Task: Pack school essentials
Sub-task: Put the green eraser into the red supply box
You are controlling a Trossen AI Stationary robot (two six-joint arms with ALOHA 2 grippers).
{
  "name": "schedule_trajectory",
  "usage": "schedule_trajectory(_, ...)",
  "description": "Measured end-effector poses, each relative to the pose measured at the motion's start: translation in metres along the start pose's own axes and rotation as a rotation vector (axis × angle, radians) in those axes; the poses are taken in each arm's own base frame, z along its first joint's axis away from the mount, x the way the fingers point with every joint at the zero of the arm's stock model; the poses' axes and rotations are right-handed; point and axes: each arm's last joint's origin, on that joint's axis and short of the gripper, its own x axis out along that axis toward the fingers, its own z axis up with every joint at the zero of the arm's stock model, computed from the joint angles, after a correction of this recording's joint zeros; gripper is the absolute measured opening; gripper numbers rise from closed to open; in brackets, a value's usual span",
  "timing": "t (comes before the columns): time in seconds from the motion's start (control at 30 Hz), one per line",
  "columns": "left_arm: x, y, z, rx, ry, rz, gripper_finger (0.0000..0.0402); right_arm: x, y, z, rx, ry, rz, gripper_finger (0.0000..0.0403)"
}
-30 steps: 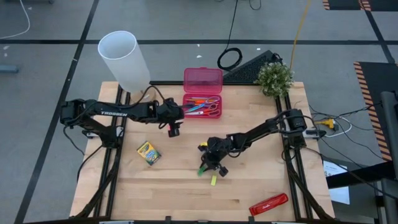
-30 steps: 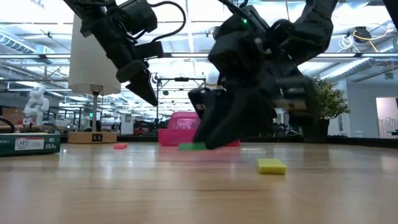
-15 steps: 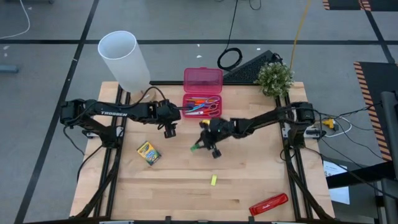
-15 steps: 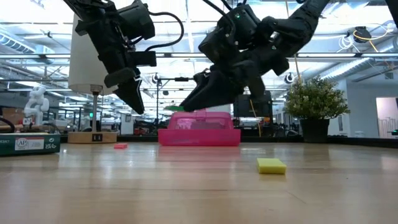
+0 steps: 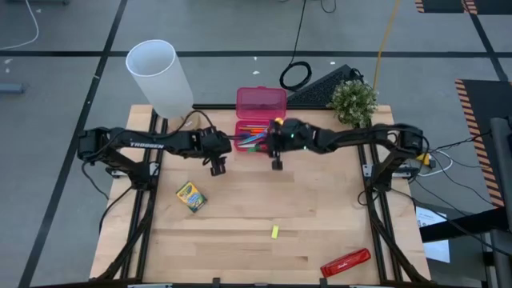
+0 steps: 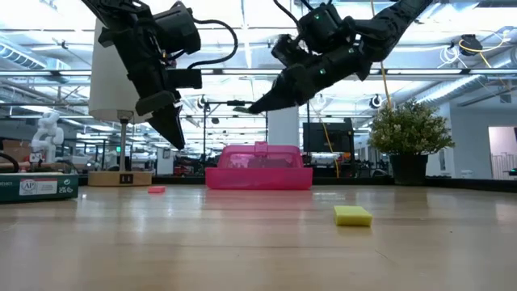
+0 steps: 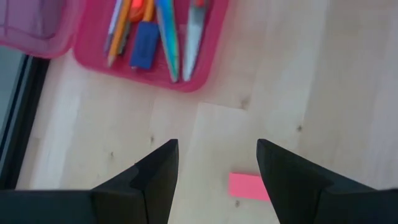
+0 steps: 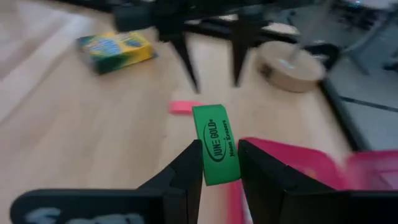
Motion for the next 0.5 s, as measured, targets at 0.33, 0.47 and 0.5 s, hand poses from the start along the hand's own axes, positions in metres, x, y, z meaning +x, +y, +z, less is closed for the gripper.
schedule_trajectory(0.33,0.004,0.011,0.000,-0.051,-0.020,-0.016,0.0172,-0.014,-0.053,0.029,0.042,-0.017,-0.118,0.0091)
schedule_trajectory(0.47,0.006,0.010,-0.004,-0.049,-0.010,-0.023,0.0152,-0.014,-0.068,0.035,0.061,-0.032,-0.147,0.0091)
schedule_trajectory(0.5,0.006,0.009,-0.004,-0.049,-0.007,-0.025,0.0148,-0.014,-0.071,0.037,0.062,-0.041,-0.156,0.0091)
